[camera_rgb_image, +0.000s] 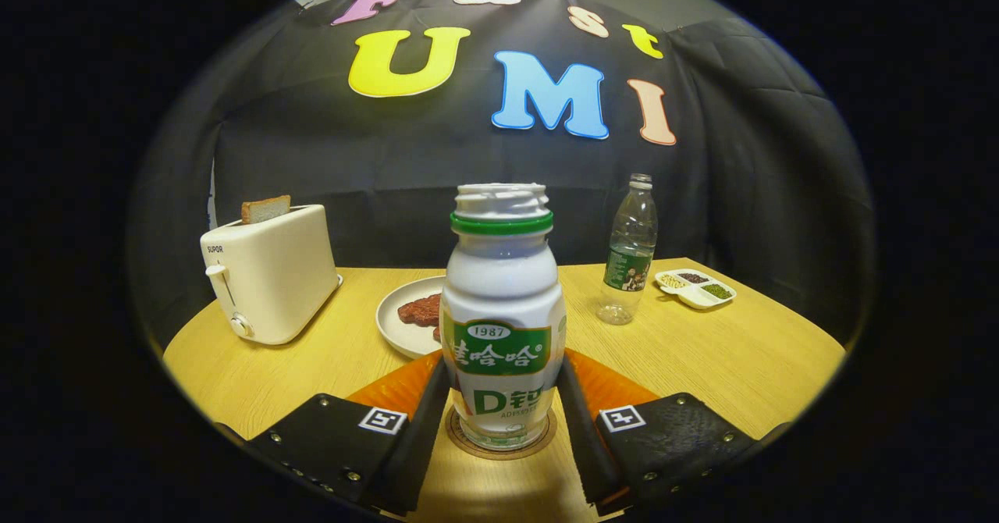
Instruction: Take the bottle from table, then pour the juice into the cup, finally place the bottle on the coaster
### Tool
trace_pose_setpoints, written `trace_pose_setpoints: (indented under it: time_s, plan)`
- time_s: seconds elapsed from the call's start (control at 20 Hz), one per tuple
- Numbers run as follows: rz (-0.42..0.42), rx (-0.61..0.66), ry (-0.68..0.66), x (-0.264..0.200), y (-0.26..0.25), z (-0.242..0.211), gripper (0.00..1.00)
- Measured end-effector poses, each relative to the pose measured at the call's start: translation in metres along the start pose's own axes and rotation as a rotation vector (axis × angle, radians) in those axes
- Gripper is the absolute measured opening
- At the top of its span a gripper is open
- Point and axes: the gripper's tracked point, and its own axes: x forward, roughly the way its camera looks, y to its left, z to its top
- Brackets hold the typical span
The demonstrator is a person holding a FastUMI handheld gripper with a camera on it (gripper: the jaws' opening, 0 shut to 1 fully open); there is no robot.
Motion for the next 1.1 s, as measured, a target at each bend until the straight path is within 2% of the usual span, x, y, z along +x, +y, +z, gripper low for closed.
trace_pose_setpoints:
  time_s: [0.15,0.2,0.35,0.45,0.65,1.1]
  plan:
    - [-0.001,-0.003,-0.039,-0.005,0.0,0.009,0.79]
    - [-0.005,-0.001,-0.06,-0.009,-0.002,0.015,0.86]
    - [-0.008,0.024,-0.079,-0.019,-0.005,0.024,0.87]
    - [-0.021,0.027,-0.091,-0.026,-0.01,0.03,0.99]
    - [0.001,0.041,-0.127,-0.055,-0.009,0.049,0.98]
    - [0.174,0.002,-0.291,-0.18,-0.008,0.131,0.98]
